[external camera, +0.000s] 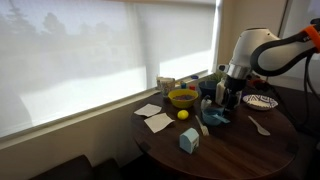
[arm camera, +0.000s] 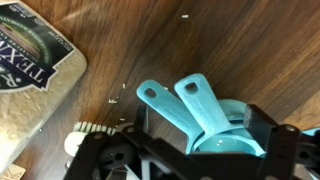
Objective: Put the medium soup ladle in the large soup ladle and the small soup ladle in the medium soup ladle
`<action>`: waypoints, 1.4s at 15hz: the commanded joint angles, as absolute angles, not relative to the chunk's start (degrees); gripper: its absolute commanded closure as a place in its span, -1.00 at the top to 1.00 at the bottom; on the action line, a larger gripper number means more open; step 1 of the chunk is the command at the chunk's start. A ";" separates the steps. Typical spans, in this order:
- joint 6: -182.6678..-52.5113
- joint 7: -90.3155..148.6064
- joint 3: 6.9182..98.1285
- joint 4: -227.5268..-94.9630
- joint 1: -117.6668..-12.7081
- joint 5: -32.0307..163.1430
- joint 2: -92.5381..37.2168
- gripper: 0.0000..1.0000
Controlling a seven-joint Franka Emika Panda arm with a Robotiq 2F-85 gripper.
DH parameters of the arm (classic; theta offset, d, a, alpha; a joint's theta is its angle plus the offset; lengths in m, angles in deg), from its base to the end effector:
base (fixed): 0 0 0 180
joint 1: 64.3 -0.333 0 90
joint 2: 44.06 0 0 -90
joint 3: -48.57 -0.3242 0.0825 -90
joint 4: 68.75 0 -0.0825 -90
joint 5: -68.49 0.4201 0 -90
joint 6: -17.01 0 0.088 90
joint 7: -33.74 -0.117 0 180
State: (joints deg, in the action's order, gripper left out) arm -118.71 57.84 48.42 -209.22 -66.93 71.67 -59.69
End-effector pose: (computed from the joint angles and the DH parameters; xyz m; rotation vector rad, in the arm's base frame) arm 0.4919 0.0249 0.3969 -3.0481 -0.6705 -0.3041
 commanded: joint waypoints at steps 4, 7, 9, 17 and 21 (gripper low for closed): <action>-123.22 61.66 49.90 -211.15 -68.13 71.00 -60.15 0.99; -123.76 62.77 50.32 -211.10 -68.51 71.83 -60.11 0.99; -123.69 63.87 50.79 -211.02 -68.89 72.17 -60.00 1.00; -121.04 71.18 52.89 -210.21 -70.50 74.71 -60.28 1.00; -119.23 73.18 52.91 -210.03 -71.44 76.94 -60.29 1.00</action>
